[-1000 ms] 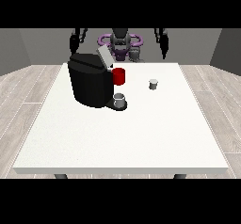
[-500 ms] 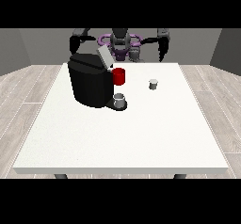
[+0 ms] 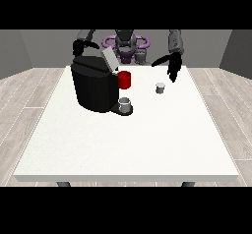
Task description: Insert the coffee pod into the coffee machine and close the lid
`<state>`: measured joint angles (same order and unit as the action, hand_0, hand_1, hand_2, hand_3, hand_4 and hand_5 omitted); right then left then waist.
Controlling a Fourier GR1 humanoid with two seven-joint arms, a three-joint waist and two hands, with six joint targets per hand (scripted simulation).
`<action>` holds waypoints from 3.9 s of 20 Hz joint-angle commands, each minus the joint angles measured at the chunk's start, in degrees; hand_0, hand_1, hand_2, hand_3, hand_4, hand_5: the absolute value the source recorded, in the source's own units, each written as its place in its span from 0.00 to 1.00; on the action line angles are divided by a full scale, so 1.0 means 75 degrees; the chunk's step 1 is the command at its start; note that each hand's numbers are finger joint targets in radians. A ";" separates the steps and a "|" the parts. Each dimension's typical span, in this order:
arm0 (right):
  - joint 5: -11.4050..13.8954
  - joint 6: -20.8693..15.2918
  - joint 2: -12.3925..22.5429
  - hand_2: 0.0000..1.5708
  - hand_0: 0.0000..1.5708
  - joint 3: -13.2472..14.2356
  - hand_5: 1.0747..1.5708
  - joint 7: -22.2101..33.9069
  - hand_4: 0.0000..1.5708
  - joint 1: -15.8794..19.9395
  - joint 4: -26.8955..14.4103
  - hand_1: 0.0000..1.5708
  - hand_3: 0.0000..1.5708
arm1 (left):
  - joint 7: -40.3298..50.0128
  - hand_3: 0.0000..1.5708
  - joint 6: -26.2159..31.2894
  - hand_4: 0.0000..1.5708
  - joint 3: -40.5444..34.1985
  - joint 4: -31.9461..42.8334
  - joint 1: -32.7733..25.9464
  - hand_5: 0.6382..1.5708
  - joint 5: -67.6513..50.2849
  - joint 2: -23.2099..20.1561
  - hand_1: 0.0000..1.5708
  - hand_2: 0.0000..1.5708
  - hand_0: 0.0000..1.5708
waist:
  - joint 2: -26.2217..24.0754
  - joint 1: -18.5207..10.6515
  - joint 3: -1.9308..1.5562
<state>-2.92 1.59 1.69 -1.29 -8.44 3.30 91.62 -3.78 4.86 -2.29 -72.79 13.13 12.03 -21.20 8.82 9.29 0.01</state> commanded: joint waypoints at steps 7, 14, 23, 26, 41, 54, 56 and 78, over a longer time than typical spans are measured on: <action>0.0342 -0.0382 -0.0099 0.00 0.00 -0.0095 1.00 0.0206 0.26 0.0544 0.0149 0.00 0.00 | -0.0712 0.00 0.0017 0.00 -0.0198 0.2347 0.1305 1.00 0.1066 -0.0855 0.00 0.00 0.00 | 0.0875 0.0291 0.0004; 0.0547 -0.0589 -0.0219 0.00 0.00 -0.0231 1.00 -0.0022 0.33 0.0649 -0.0186 0.00 0.00 | -0.0717 0.00 -0.0095 0.00 0.0076 0.3455 0.1916 1.00 0.1769 -0.0857 0.00 0.00 0.00 | 0.1326 0.0347 0.0004; 0.0109 -0.0250 0.0319 0.00 0.00 0.0575 1.00 -0.0535 0.23 0.1310 -0.1162 0.00 0.00 | -0.0498 0.00 0.0441 0.00 0.0161 0.4079 0.2654 1.00 0.2041 -0.0770 0.00 0.00 0.00 | 0.1453 0.0202 -0.0003; 0.0340 -0.0588 0.0089 0.00 0.00 0.0445 1.00 -0.0262 0.16 0.1593 -0.1475 0.00 0.00 | -0.0507 0.00 0.0531 0.00 0.0185 0.4167 0.2918 1.00 0.2103 -0.0606 0.00 0.20 0.00 | 0.1371 -0.0051 0.0000; 0.0146 -0.0649 0.0101 0.00 0.00 0.0640 1.00 -0.0277 0.26 0.1779 -0.2027 0.00 0.00 | -0.0743 0.69 -0.0413 0.00 0.0768 0.4219 0.2878 1.00 0.3207 0.0007 0.77 0.78 0.77 | 0.1050 0.0200 0.0001; 0.0016 -0.0620 0.0173 0.00 0.00 0.0933 1.00 -0.0751 0.23 0.1626 -0.2681 0.00 0.00 | -0.1338 0.74 -0.0686 0.27 0.0669 0.4597 0.2702 1.00 0.3547 0.0126 0.72 0.80 0.72 | 0.0898 -0.0088 0.0002; -0.0096 -0.0569 0.0202 0.00 0.00 0.1013 1.00 -0.0537 0.24 0.1532 -0.2851 0.00 0.00 | -0.1380 0.86 -0.0647 0.42 0.0750 0.4441 0.2660 1.00 0.3564 0.0350 0.88 0.91 0.88 | 0.0507 -0.0177 0.0000; -0.0200 -0.0242 0.0561 0.00 0.00 0.1277 1.00 -0.1168 0.17 0.1326 -0.4191 0.00 0.00 | -0.0424 0.83 0.0435 0.36 0.0235 0.3660 0.3835 1.00 0.3144 0.1115 0.76 0.80 0.76 | -0.0706 -0.0508 -0.0003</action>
<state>-4.08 -0.75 5.09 7.55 -15.81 12.69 61.55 -9.67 8.67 -0.41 -43.56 41.00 35.32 -14.65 4.17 5.92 -0.02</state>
